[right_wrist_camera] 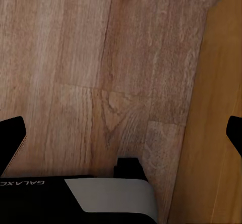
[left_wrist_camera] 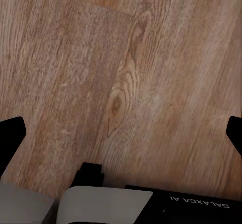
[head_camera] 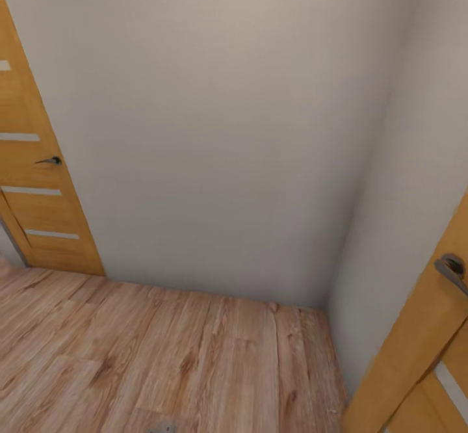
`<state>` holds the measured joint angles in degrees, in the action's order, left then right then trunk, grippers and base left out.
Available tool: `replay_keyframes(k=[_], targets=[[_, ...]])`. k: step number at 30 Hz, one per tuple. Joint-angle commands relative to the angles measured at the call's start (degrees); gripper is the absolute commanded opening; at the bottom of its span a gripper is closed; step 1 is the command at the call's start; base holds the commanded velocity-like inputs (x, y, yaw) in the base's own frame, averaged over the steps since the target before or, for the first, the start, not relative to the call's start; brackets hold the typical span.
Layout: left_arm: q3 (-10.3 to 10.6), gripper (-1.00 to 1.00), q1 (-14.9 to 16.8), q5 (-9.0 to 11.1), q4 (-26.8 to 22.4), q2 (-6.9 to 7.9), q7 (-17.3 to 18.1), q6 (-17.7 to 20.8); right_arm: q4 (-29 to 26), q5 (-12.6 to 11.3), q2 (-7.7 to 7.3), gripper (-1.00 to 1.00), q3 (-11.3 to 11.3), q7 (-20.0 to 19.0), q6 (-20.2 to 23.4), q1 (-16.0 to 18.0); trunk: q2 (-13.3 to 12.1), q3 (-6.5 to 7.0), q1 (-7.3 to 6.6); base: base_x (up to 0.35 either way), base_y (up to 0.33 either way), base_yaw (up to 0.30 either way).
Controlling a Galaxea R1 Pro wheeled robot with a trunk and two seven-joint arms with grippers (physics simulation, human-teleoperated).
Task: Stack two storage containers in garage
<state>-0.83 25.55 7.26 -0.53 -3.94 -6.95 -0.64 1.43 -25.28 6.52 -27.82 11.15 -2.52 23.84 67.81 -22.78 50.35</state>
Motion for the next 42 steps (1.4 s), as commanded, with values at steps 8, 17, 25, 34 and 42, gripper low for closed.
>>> replay_keyframes(k=[8,17,25,34,42], targets=[[0.0,1.00,0.0,0.5,0.0,-0.02,-0.1,-0.1,0.2,-0.5,0.07,1.00,-0.5,0.1,-0.3,0.1,0.0,-0.17,0.03,0.336,0.000,0.101],[0.0,1.00,0.0,0.5,0.0,-0.02,-0.2,-0.1,0.2,-0.5,-0.01,1.00,-0.5,0.1,-0.2,0.1,0.0,-0.34,0.03,0.199,0.000,0.151],[0.0,1.00,0.0,0.5,0.0,-0.02,-0.1,-0.1,0.2,-0.5,-0.02,1.00,-0.5,0.1,-0.2,0.1,0.0,-0.34,0.03,0.154,0.000,0.005],[-0.1,1.00,0.0,0.6,0.0,-0.01,-0.1,-0.1,0.2,-0.5,0.04,1.00,-0.5,0.1,-0.2,0.1,0.0,-0.34,0.03,0.330,0.000,0.000],[-0.1,1.00,0.0,0.6,0.0,0.01,-0.1,-0.1,0.2,-0.6,0.04,1.00,-0.5,0.1,-0.2,0.1,0.0,-0.34,0.03,0.217,0.000,0.012]])
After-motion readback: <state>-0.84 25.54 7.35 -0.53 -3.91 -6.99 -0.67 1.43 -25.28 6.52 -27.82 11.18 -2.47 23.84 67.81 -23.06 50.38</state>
